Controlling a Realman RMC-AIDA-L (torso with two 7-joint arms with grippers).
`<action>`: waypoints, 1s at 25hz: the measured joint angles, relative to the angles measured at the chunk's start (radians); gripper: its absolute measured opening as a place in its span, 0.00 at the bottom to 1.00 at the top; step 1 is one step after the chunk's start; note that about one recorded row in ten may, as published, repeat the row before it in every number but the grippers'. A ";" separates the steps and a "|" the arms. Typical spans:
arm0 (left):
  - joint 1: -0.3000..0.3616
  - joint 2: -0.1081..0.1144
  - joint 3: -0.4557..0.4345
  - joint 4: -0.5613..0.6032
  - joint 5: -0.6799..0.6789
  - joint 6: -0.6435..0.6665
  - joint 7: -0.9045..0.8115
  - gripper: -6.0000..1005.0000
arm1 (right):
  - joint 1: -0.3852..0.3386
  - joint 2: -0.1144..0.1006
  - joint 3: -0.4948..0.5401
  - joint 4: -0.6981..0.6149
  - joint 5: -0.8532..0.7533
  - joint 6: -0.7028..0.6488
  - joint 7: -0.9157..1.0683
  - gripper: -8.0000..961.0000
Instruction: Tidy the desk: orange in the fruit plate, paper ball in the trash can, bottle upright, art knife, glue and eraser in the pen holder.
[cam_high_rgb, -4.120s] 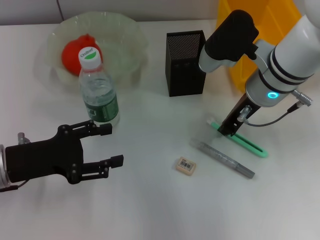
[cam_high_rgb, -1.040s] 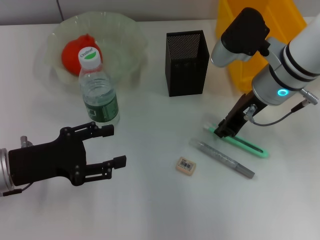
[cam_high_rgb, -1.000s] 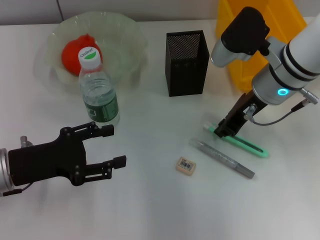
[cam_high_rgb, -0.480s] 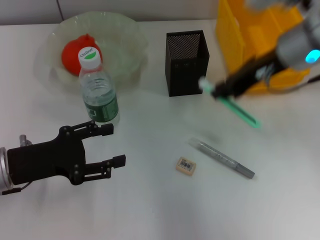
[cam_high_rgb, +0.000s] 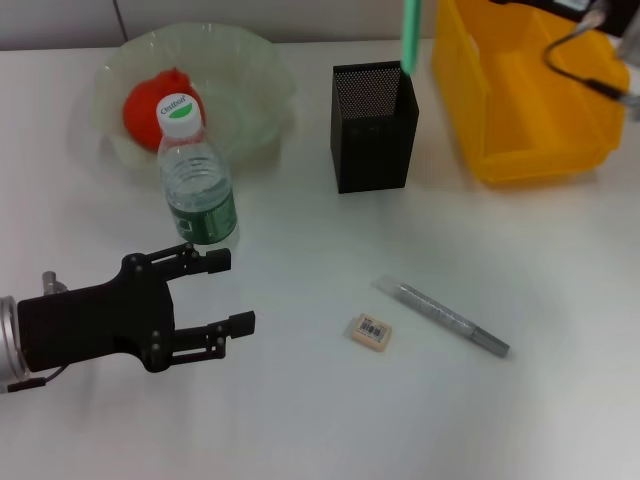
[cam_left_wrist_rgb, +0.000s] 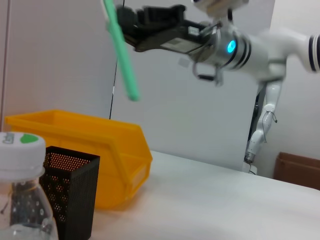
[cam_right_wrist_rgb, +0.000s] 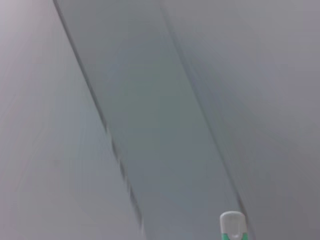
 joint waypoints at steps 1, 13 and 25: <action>-0.005 0.000 0.000 -0.001 0.000 0.000 -0.002 0.78 | 0.018 0.002 -0.008 0.093 0.077 0.018 -0.133 0.18; -0.008 0.004 0.000 0.004 -0.001 -0.004 -0.006 0.78 | 0.133 0.011 -0.052 0.426 0.222 0.258 -0.577 0.27; -0.011 0.005 -0.003 0.006 -0.002 0.000 -0.006 0.78 | -0.116 -0.027 -0.323 -0.230 0.034 0.134 -0.019 0.65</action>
